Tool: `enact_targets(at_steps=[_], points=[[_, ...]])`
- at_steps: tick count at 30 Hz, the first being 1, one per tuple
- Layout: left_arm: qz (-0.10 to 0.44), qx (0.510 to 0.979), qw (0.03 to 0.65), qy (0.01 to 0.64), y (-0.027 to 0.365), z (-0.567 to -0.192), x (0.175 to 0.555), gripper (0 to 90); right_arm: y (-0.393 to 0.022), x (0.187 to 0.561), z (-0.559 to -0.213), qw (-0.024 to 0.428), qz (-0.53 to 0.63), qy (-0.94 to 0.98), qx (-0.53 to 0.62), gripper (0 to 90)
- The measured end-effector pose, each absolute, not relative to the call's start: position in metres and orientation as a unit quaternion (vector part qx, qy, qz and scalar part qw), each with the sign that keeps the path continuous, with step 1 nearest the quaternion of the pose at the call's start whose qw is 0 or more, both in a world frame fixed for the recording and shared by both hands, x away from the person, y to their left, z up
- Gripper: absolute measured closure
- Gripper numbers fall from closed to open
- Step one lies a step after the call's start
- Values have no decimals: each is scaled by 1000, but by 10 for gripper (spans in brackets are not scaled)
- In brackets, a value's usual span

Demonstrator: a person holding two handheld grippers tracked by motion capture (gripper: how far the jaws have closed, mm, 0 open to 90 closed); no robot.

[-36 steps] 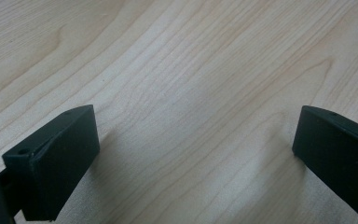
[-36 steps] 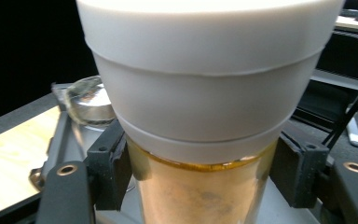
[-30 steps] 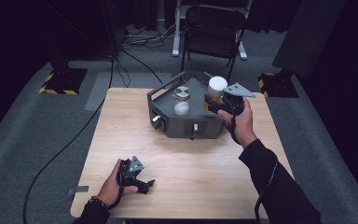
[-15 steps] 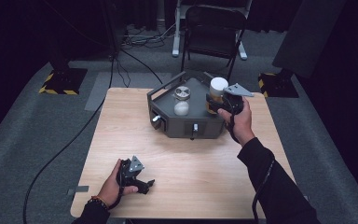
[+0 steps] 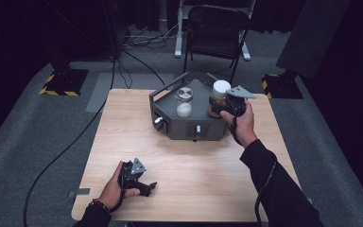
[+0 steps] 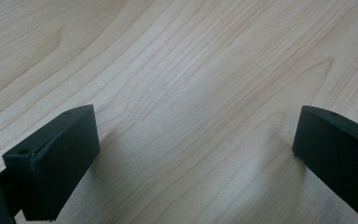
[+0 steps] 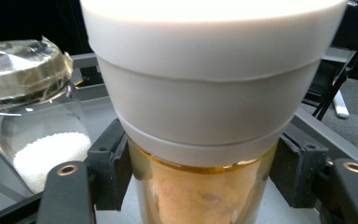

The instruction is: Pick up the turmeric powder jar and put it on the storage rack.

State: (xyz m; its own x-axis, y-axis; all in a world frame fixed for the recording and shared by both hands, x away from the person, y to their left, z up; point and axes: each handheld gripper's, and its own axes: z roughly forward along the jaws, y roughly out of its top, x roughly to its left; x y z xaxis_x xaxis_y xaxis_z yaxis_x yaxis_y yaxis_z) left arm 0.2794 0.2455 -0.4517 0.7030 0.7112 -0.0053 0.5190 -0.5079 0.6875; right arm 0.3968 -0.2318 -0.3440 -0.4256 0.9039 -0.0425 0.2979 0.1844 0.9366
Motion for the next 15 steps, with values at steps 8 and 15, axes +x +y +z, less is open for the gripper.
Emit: enact_targets(at_steps=[8, 15], points=[[141, 857, 343, 359, 246, -452, 279, 0, -234, 399, -348, 318, 467, 699, 439, 313], [140, 857, 343, 359, 246, -452, 279, 0, -235, 400, -349, 313, 469, 699, 440, 312]])
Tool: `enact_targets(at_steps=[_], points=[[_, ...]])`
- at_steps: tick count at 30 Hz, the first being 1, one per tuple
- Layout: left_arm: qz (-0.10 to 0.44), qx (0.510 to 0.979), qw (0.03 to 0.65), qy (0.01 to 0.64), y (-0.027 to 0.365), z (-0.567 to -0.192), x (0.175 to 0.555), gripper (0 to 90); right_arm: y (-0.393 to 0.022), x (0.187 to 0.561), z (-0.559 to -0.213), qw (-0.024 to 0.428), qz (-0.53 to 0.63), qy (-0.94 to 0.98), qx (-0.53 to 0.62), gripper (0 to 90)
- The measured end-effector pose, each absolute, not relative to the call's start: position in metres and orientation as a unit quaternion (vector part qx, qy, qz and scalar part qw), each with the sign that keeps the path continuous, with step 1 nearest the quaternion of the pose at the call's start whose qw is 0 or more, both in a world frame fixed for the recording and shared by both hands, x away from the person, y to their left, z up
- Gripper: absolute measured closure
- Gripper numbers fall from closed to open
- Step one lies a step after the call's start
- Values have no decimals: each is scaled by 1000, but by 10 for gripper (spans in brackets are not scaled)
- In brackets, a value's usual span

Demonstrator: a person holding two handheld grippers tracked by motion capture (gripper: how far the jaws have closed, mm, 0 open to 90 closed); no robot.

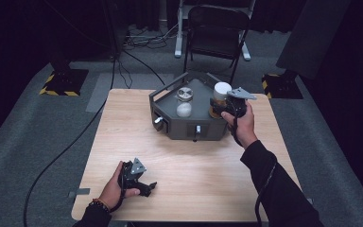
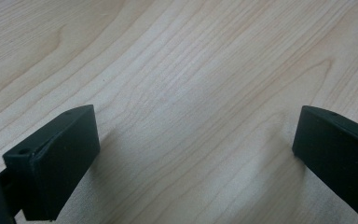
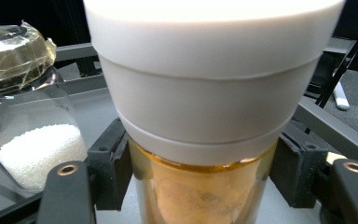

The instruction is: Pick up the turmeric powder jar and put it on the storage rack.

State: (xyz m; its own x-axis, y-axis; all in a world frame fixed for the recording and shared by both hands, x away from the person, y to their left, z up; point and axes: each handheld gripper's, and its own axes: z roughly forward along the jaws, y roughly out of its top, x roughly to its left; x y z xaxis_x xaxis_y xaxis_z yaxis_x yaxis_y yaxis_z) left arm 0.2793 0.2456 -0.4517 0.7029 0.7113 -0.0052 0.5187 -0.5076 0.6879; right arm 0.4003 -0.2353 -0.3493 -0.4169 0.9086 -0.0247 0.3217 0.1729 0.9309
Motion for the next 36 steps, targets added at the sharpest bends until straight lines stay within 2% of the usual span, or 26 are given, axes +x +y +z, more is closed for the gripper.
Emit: enact_targets(at_steps=[8, 16, 22, 36], points=[[141, 857, 342, 359, 246, -452, 279, 0, -238, 401, -350, 308, 472, 694, 448, 299], [141, 857, 342, 359, 246, -452, 279, 0, -237, 397, -351, 326, 470, 685, 450, 137], [141, 857, 342, 359, 245, -452, 279, 2, -241, 391, -354, 344, 471, 692, 426, 70], [141, 857, 343, 359, 246, -452, 279, 2, -246, 372, -361, 385, 450, 719, 364, 56]])
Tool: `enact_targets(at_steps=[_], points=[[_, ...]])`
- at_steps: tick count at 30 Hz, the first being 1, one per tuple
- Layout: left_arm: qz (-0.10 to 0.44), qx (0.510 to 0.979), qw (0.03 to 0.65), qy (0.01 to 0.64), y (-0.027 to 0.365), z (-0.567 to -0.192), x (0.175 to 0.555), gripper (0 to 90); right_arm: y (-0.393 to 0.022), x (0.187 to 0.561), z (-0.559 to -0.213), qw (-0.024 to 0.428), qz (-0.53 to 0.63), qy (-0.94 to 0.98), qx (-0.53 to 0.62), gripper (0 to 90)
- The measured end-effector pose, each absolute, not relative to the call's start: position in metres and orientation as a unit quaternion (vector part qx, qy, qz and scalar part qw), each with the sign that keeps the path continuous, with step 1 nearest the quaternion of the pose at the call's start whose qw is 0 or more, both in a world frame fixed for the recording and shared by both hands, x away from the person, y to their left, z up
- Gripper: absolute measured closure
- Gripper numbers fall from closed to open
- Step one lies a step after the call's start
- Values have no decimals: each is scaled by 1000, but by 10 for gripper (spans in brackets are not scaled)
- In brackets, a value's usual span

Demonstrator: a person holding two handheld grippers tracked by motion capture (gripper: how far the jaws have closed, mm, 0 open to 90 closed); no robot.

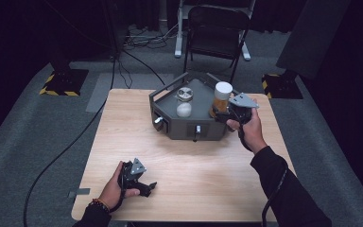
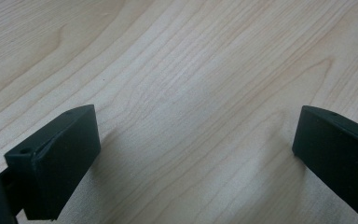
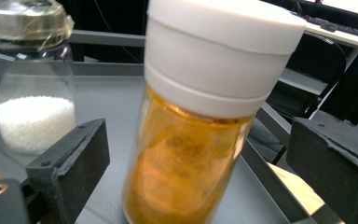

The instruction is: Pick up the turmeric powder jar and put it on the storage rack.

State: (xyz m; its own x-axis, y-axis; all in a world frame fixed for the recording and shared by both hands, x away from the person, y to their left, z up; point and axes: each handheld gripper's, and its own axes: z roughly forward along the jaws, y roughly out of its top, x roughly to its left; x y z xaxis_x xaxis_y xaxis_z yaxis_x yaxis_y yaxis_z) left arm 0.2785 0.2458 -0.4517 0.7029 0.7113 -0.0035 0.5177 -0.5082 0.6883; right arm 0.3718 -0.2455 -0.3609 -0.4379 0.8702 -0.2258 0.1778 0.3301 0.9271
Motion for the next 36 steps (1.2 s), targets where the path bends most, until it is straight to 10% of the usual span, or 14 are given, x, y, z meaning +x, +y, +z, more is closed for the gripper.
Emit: enact_targets(at_steps=[36], points=[[142, 857, 343, 358, 246, -452, 278, 2, -283, 317, -409, 386, 441, 756, 292, 41]])
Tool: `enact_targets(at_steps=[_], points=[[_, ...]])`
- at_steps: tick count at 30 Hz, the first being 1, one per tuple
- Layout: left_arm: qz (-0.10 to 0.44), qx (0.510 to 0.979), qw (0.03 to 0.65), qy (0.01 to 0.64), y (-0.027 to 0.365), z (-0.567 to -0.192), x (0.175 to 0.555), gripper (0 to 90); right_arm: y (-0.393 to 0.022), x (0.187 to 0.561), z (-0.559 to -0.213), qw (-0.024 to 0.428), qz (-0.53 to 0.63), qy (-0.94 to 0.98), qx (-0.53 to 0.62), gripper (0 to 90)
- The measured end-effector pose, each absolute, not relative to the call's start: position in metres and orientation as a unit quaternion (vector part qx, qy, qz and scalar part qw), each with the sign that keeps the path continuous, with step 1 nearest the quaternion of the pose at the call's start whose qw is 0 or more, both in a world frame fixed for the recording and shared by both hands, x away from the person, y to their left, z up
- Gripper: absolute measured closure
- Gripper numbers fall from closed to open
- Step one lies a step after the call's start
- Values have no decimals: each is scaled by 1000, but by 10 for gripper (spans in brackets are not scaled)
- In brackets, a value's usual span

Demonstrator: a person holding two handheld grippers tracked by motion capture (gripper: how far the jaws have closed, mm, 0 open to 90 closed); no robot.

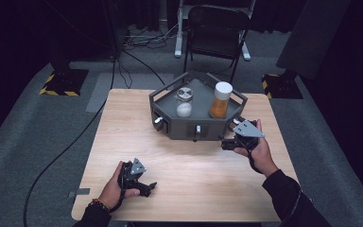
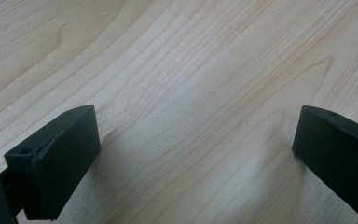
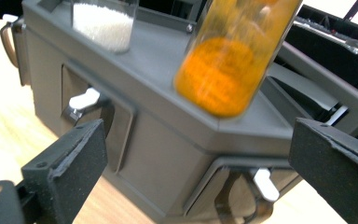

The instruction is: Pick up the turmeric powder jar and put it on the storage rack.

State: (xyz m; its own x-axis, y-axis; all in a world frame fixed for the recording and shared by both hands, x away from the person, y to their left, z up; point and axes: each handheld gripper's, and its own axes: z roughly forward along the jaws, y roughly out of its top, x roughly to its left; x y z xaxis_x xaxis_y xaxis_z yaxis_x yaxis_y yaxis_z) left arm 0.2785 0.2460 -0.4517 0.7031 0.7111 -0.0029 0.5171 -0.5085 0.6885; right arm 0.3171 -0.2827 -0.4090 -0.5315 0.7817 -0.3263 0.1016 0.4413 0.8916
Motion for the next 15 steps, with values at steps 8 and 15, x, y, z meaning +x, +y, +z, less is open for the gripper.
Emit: enact_targets(at_steps=[8, 15], points=[[142, 857, 343, 358, 246, -452, 278, 2, -286, 308, -421, 378, 435, 766, 284, 39], [142, 857, 343, 358, 246, -452, 278, 2, -293, 302, -434, 361, 429, 776, 289, 33]])
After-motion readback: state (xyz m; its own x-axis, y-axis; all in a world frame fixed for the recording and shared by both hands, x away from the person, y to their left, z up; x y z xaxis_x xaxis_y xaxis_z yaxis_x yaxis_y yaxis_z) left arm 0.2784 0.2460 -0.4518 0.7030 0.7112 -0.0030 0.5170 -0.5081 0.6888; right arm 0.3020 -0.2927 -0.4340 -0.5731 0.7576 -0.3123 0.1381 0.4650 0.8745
